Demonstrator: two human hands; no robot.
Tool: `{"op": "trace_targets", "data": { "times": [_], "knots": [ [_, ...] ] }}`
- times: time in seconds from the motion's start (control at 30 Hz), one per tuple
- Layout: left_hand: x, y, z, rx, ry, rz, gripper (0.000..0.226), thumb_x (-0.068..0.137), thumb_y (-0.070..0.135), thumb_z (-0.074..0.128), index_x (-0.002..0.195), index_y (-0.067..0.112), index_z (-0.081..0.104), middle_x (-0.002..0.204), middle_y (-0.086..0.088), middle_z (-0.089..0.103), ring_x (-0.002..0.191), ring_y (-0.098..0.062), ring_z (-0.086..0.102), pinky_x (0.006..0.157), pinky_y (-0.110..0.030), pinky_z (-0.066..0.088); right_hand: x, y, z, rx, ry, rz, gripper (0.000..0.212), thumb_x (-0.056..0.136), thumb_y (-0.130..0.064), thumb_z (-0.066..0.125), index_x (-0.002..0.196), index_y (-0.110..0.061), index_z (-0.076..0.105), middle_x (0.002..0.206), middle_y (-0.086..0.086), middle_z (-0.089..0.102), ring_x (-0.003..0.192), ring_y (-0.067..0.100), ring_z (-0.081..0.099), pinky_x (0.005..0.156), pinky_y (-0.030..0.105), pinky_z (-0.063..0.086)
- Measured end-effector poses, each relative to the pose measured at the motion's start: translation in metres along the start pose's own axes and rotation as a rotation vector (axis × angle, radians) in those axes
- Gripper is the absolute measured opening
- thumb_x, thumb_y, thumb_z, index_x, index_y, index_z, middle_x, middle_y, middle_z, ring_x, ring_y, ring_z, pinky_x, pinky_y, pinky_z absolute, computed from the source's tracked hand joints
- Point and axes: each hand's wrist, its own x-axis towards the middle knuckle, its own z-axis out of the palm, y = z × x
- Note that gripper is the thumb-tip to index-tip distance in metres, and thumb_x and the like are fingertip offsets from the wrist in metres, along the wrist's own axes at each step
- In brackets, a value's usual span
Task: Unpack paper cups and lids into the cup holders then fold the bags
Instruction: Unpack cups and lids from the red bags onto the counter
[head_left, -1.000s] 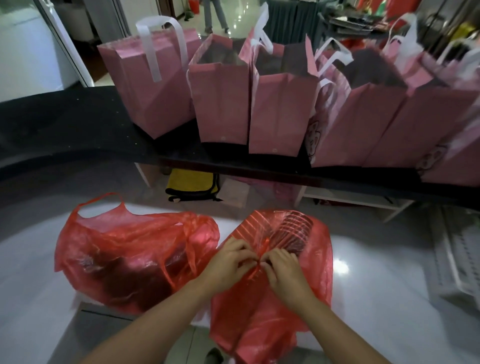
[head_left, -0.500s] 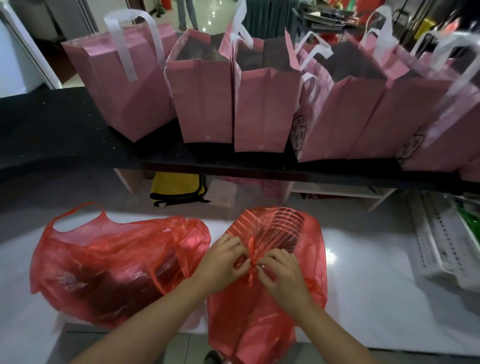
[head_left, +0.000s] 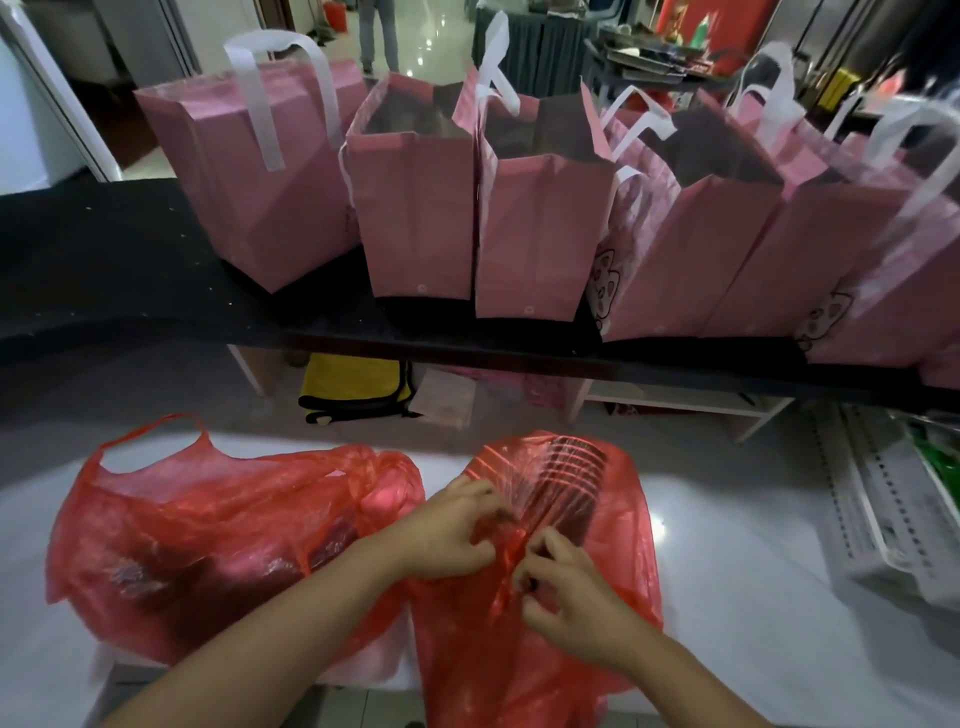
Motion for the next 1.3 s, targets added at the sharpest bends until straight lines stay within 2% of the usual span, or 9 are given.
{"op": "trace_targets", "data": {
  "times": [0.23,0.37,0.5,0.63,0.83,0.93,1.0,1.17,1.3],
  "knots": [
    [-0.005,0.003,0.009,0.067,-0.014,0.072,0.016,0.089,0.029,0.071,0.097,0.016,0.066,0.103,0.003,0.056,0.105,-0.015,0.041,0.093,-0.022,0.035,-0.005,-0.003,-0.004,-0.013,-0.027,0.027,0.015,0.08,-0.034,0.054,0.091,-0.03,0.062,0.098,-0.016,0.042,0.096,0.002,0.045,0.091,0.033,0.041],
    [-0.005,0.001,0.012,-0.126,0.139,-0.127,0.008,0.086,0.02,0.075,0.083,0.017,0.068,0.093,0.004,0.062,0.098,-0.015,0.05,0.094,-0.025,0.039,-0.011,-0.002,-0.007,-0.014,-0.038,0.042,0.019,0.08,-0.04,0.055,0.095,-0.031,0.061,0.101,-0.015,0.042,0.1,0.003,0.044,0.096,0.029,0.038],
    [-0.005,-0.001,0.02,-0.271,0.379,-0.368,0.03,0.083,0.011,0.072,0.06,0.027,0.061,0.074,0.006,0.061,0.072,-0.005,0.055,0.072,-0.025,0.042,-0.018,-0.006,-0.015,-0.16,-0.087,-0.03,0.014,0.082,-0.043,0.052,0.086,-0.029,0.053,0.104,-0.01,0.04,0.099,0.01,0.041,0.092,0.034,0.037],
    [-0.001,-0.012,0.011,-0.41,0.53,-0.625,0.022,0.089,0.012,0.066,0.068,0.012,0.067,0.072,-0.004,0.067,0.064,-0.007,0.055,0.065,-0.025,0.042,-0.032,-0.004,-0.022,-0.279,-0.133,-0.137,0.015,0.081,-0.036,0.052,0.086,-0.026,0.061,0.113,-0.007,0.046,0.104,0.015,0.045,0.091,0.037,0.038],
    [-0.019,-0.001,0.006,-0.418,0.207,-0.579,0.018,0.092,0.028,0.058,0.094,0.015,0.07,0.079,0.007,0.067,0.063,-0.001,0.056,0.067,-0.031,0.048,0.0,0.009,-0.036,-0.113,0.166,-0.132,0.043,0.085,-0.009,0.054,0.126,-0.017,0.068,0.125,-0.002,0.062,0.113,0.021,0.058,0.097,0.041,0.048],
    [-0.038,0.005,0.021,-0.213,0.121,-0.51,0.052,0.084,0.033,0.06,0.135,0.026,0.055,0.12,0.005,0.065,0.105,-0.009,0.063,0.095,-0.027,0.049,0.039,0.009,-0.035,-0.29,-0.008,-0.133,0.06,0.085,-0.009,0.062,0.143,-0.023,0.055,0.149,-0.002,0.049,0.128,0.025,0.05,0.105,0.048,0.042],
    [-0.049,0.011,0.036,-0.145,0.146,-0.528,0.056,0.086,0.046,0.062,0.136,0.025,0.05,0.128,0.003,0.062,0.118,-0.016,0.06,0.1,-0.035,0.049,0.06,0.008,-0.027,-0.427,-0.15,-0.151,0.067,0.091,-0.02,0.058,0.153,-0.034,0.038,0.158,-0.006,0.038,0.135,0.022,0.044,0.108,0.045,0.038],
    [-0.058,0.027,0.079,0.085,0.007,-0.712,0.076,0.074,0.078,0.053,0.129,0.025,0.05,0.131,0.002,0.06,0.121,-0.024,0.06,0.093,-0.038,0.051,0.086,0.017,-0.015,-0.741,-0.271,-0.136,0.057,0.091,-0.032,0.06,0.146,-0.035,0.045,0.135,-0.001,0.052,0.129,0.025,0.046,0.1,0.039,0.034],
    [-0.054,0.029,0.1,0.3,-0.034,-0.686,0.059,0.086,0.06,0.056,0.131,0.022,0.05,0.131,-0.002,0.058,0.118,-0.028,0.059,0.095,-0.04,0.046,0.09,0.023,-0.023,-0.831,-0.159,-0.017,0.038,0.093,-0.044,0.052,0.128,-0.035,0.063,0.131,0.004,0.045,0.122,0.028,0.04,0.101,0.043,0.03]
  ]
}}
